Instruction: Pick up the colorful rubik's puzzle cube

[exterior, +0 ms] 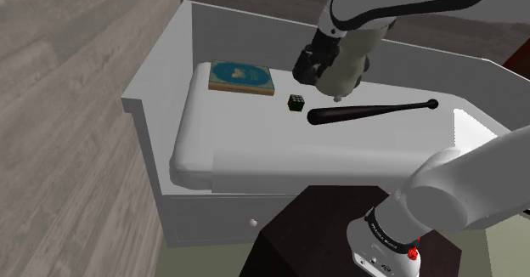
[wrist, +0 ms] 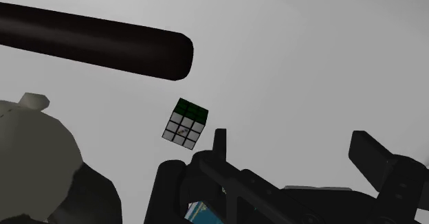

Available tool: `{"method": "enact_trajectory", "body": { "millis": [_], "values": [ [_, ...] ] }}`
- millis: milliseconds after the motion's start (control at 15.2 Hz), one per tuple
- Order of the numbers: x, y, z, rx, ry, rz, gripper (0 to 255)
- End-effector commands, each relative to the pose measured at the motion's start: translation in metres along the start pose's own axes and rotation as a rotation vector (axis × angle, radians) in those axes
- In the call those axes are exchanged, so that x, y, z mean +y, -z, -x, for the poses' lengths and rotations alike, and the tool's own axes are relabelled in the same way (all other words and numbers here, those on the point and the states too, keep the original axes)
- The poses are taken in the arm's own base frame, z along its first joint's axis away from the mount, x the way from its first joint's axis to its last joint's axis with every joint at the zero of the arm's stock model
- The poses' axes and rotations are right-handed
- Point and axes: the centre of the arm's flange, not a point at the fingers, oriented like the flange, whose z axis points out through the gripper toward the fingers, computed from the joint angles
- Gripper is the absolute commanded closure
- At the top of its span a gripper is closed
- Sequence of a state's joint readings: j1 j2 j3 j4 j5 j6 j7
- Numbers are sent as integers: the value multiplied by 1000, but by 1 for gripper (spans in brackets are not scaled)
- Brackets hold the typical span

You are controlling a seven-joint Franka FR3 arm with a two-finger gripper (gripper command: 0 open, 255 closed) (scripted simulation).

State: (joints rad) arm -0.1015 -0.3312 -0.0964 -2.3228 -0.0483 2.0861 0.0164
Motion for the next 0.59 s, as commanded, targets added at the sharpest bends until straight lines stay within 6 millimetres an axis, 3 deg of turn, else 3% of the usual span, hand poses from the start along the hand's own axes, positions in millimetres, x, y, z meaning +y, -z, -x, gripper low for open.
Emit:
{"method": "enact_trajectory", "body": {
  "millis": [0, 528],
  "values": [
    [14, -21, -17, -10, -25, 0, 0],
    [65, -103, -66, -52, -125, 0, 0]
  ]
}}
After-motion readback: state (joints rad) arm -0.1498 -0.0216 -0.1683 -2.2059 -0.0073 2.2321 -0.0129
